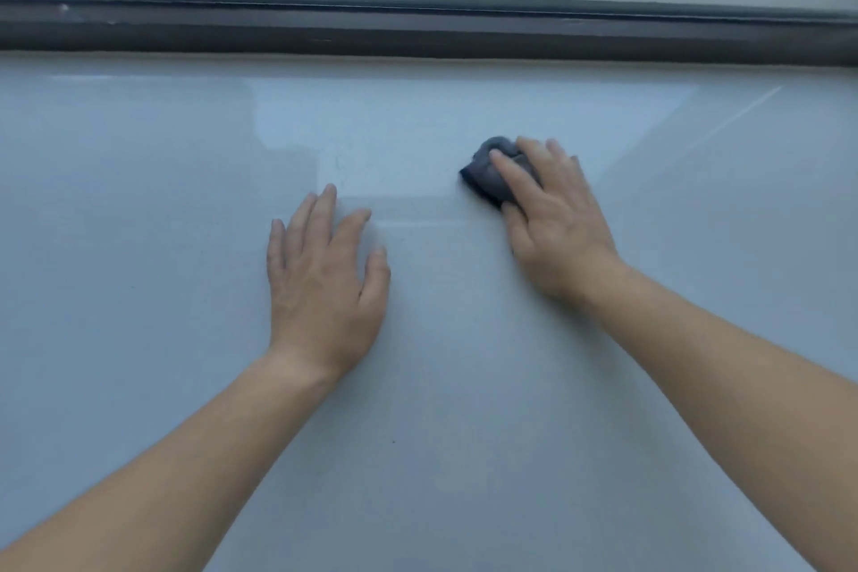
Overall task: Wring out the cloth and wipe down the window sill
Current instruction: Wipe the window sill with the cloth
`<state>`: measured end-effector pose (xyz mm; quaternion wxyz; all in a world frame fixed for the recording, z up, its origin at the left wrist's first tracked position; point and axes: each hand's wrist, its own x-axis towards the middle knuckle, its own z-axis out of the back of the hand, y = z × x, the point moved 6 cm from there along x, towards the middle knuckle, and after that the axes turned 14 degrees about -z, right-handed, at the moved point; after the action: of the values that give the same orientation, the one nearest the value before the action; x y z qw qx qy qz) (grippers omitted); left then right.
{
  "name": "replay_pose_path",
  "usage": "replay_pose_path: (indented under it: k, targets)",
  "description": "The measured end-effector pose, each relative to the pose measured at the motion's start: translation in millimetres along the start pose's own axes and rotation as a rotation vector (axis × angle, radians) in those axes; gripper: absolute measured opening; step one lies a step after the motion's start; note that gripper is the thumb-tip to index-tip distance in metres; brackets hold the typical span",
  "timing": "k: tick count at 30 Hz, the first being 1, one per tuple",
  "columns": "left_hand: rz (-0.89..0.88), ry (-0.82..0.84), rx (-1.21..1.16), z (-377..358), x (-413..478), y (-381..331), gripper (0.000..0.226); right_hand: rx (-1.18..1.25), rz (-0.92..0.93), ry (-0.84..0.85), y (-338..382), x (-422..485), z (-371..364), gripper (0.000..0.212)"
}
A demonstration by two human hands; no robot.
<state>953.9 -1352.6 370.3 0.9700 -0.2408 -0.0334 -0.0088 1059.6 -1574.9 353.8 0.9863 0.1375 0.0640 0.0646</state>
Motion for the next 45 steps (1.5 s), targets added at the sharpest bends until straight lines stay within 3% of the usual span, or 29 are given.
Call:
replay_pose_path:
  k: [2,4,9,11,17,19,23,25,29,31,36,38,40,43,45]
  targets:
    - [-0.053,0.034,0.005,-7,-31,-25,0.053,0.062,-0.218,-0.063,-30,19,15,0.054]
    - [-0.082,0.075,0.037,-18,-56,-41,0.054,0.102,-0.309,-0.098,-28,13,15,0.055]
    - [-0.046,0.151,0.126,-36,-82,-48,0.065,0.048,0.081,0.031,19,-82,-16,0.058]
    - [-0.058,0.163,0.177,-40,-84,-49,0.067,0.019,0.155,0.062,9,-91,-15,0.057]
    - [-0.046,0.143,0.213,-46,-85,-48,0.068,0.056,-0.214,-0.058,-44,-50,7,0.057]
    - [-0.045,0.131,0.214,-45,-85,-49,0.068,0.064,-0.147,-0.060,-25,-80,-3,0.058]
    - [-0.038,0.108,0.208,-44,-85,-48,0.068,0.016,0.173,0.052,1,-147,-23,0.058]
    - [-0.040,0.108,0.223,-45,-86,-47,0.068,-0.012,0.201,0.057,-9,-136,-17,0.056]
    - [-0.043,0.117,0.237,-46,-86,-47,0.069,0.026,-0.127,-0.038,-47,-79,6,0.056]
    - [-0.048,0.109,0.228,-47,-85,-46,0.068,0.061,-0.202,-0.061,-42,-89,3,0.058]
    - [-0.049,0.112,0.202,-47,-84,-46,0.066,0.036,0.101,0.023,1,-199,-24,0.061]
    - [-0.051,0.117,0.187,-48,-84,-45,0.065,0.014,0.164,0.047,-5,-203,-24,0.059]
    - [-0.051,0.127,0.200,-48,-86,-44,0.066,-0.009,0.079,0.026,-16,-188,-19,0.057]
    - [-0.050,0.146,0.218,-49,-85,-43,0.068,0.058,-0.221,-0.047,-32,-161,-11,0.058]
    - [-0.049,0.147,0.183,-48,-85,-43,0.069,0.072,-0.286,-0.077,-20,-172,-14,0.058]
